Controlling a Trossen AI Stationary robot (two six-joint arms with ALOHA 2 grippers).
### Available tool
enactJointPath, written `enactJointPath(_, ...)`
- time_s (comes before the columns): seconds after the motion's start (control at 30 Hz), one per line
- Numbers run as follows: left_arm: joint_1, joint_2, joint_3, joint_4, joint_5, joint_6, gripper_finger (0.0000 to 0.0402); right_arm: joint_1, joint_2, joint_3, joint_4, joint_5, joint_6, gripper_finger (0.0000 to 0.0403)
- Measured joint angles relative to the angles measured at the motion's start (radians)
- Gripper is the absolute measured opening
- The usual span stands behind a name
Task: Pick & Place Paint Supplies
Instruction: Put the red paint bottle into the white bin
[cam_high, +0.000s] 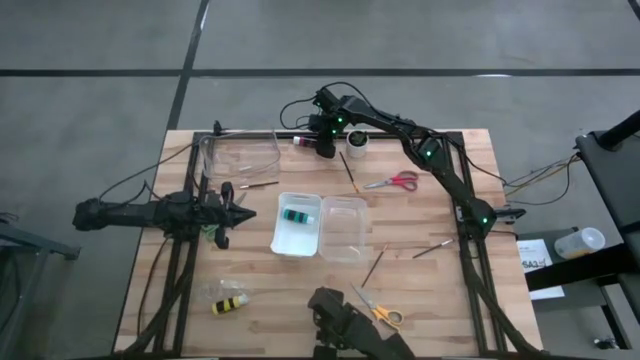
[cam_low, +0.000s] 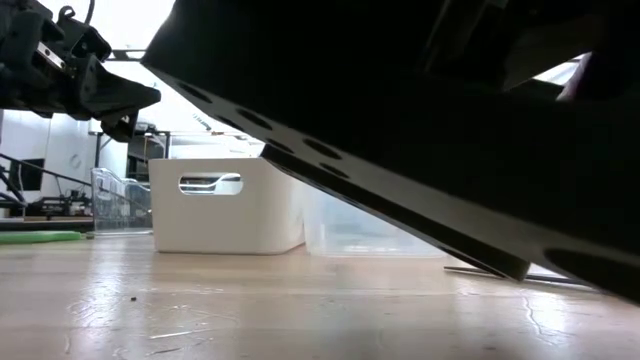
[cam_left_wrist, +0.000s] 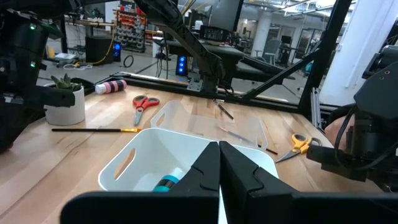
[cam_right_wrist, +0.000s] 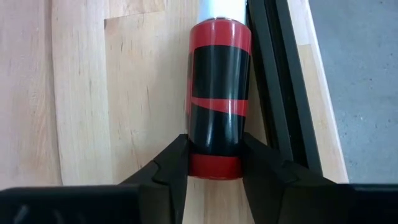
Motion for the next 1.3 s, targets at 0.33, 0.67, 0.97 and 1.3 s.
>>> enactJointPath(0.33,0.000,0.000,0.000,0.000,0.000,0.000,0.0001,0.000,-0.021,0.000,-0.003,0.001,0.011,0.0111)
enactJointPath(0.67,0.000,0.000,0.000,0.000,0.000,0.000,0.0001,0.005,-0.130,0.000,-0.103,-0.006,0.043,0.0111)
enactJointPath(0.97,0.000,0.001,0.000,0.000,0.000,0.000,0.0001,0.081,-0.218,0.001,-0.226,-0.060,0.090,0.0127)
enactJointPath(1.3,0.000,0.001,0.000,0.000,0.000,0.000,0.0001,0.232,-0.269,0.000,-0.337,-0.063,0.090,0.0125)
